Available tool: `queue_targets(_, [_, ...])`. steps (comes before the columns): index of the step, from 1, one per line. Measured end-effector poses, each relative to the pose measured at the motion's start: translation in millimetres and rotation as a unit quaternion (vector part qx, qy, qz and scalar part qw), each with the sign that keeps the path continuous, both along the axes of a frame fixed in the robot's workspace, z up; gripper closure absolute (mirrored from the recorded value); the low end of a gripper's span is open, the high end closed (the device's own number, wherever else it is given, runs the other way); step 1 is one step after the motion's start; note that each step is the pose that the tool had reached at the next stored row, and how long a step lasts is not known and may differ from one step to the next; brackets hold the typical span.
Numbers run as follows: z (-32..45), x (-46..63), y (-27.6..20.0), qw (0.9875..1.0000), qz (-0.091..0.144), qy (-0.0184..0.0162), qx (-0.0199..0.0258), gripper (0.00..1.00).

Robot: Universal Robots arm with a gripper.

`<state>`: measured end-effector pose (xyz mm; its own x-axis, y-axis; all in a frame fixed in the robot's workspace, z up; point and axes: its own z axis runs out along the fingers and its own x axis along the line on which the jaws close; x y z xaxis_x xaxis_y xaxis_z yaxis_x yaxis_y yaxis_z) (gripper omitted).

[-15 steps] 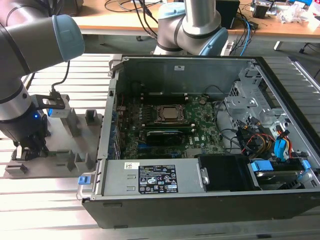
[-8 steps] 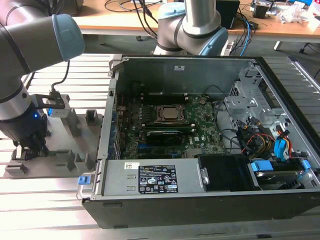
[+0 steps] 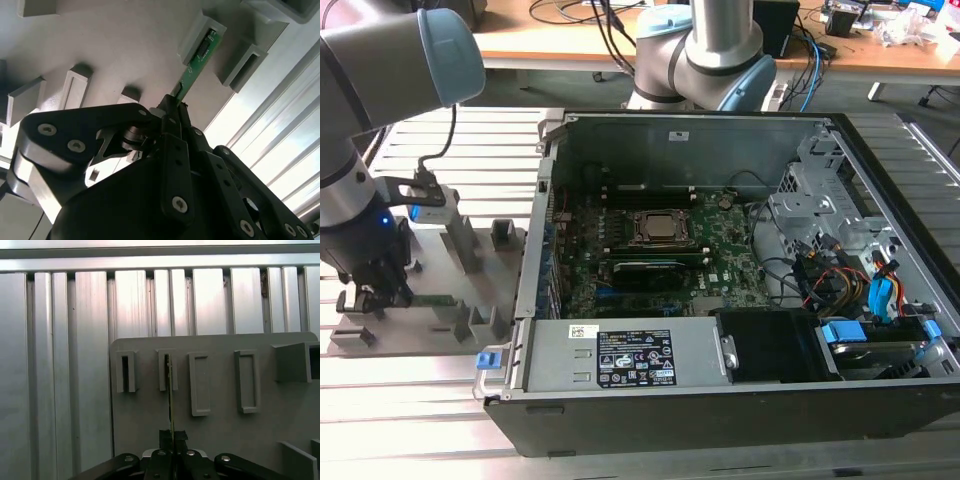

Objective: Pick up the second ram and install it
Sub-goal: 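Pick up the second ram and move it above second insertion slot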

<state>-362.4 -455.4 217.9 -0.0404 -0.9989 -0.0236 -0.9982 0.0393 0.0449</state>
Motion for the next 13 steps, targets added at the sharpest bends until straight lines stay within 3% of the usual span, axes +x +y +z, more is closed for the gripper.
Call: queue_targets(13, [21.9,0.0,0.8,1.0000,0.000,0.0000,0.0000,0.86])
